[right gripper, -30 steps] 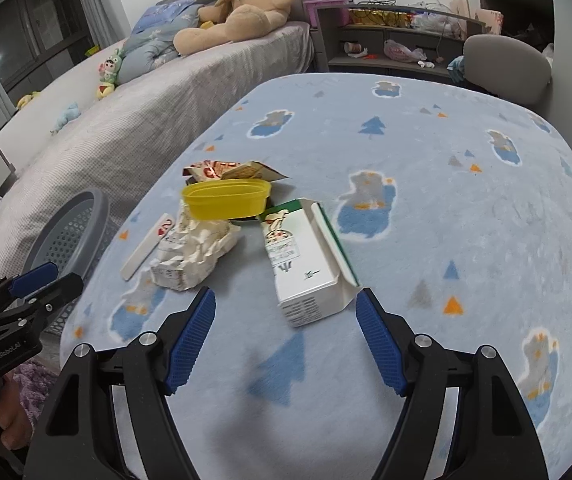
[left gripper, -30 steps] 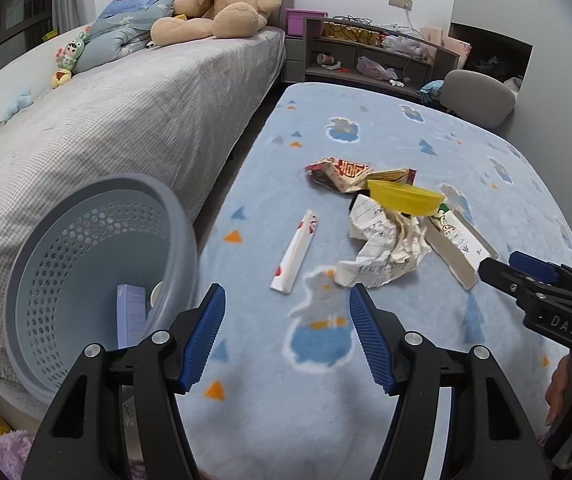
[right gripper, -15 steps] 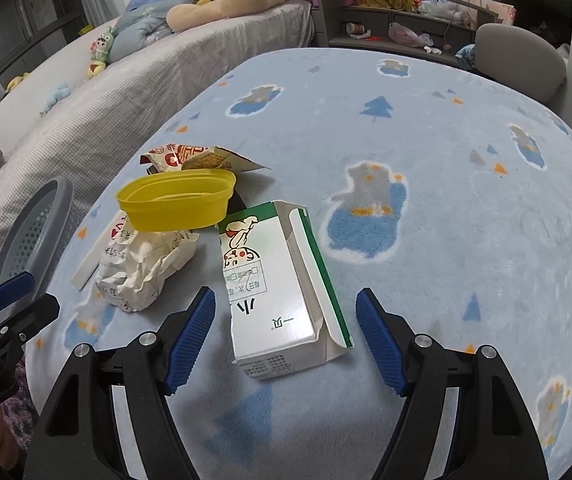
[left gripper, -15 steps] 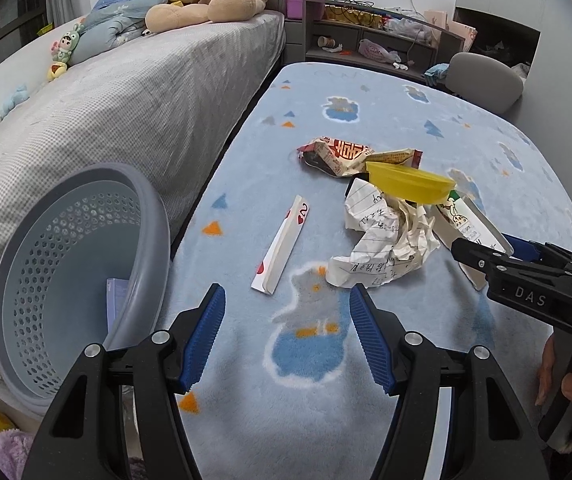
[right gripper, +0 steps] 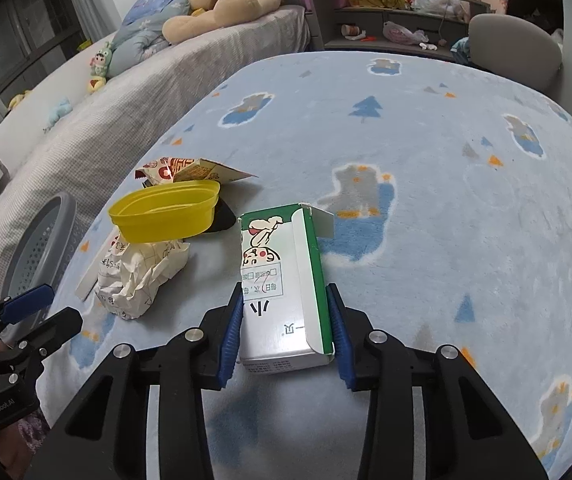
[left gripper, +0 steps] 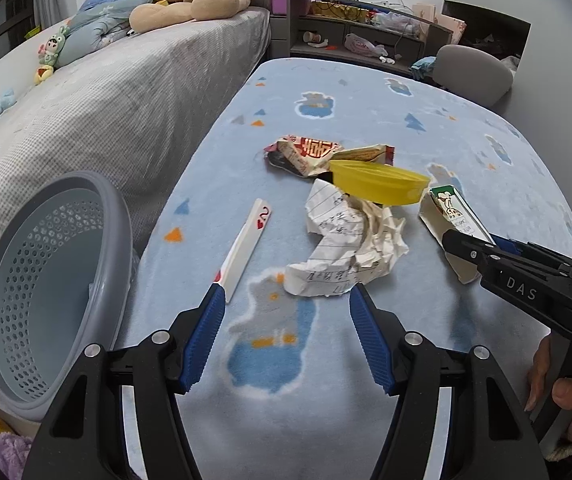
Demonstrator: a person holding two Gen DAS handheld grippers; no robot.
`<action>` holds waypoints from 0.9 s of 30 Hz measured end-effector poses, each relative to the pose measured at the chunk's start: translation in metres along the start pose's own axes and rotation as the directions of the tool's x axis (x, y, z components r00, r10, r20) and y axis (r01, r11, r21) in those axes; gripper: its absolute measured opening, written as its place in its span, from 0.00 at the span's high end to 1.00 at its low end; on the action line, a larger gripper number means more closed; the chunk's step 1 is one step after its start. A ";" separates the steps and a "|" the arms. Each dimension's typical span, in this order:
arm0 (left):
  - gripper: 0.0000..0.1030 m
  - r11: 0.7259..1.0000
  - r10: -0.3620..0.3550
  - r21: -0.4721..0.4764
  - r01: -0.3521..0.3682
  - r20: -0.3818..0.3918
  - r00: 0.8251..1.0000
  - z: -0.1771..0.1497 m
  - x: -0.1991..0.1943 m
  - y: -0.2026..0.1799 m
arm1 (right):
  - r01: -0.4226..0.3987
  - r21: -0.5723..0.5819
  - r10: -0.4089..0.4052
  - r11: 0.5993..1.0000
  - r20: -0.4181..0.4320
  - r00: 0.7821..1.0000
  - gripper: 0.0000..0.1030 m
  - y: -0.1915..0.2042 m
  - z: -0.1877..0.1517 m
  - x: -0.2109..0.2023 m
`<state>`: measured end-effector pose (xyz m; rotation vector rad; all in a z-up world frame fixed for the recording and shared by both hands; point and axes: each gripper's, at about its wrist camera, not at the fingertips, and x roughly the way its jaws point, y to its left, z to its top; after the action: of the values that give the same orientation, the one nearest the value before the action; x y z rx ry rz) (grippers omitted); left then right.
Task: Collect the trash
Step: 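Lower the right tool onto the white-green milk carton and grasp it, then grasp the crumpled white paper with the left tool while the right tool holds the carton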
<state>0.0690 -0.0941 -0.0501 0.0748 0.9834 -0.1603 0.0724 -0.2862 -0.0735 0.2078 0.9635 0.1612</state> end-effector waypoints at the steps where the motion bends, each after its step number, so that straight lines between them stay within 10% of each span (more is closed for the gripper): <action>1: 0.37 1.000 -0.004 0.000 0.004 0.001 1.000 0.001 0.000 -0.001 | -0.004 0.008 0.004 1.000 0.006 1.000 0.63 -0.002 0.000 -0.003; 27: 0.37 0.997 0.017 0.073 -0.016 -0.005 1.000 0.018 0.051 -0.045 | -0.060 0.101 0.053 0.993 0.068 0.996 0.63 -0.036 0.006 -0.028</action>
<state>0.1042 -0.1459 -0.0820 0.1506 0.9823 -0.1812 0.0633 -0.3280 -0.0562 0.3332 0.9025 0.1561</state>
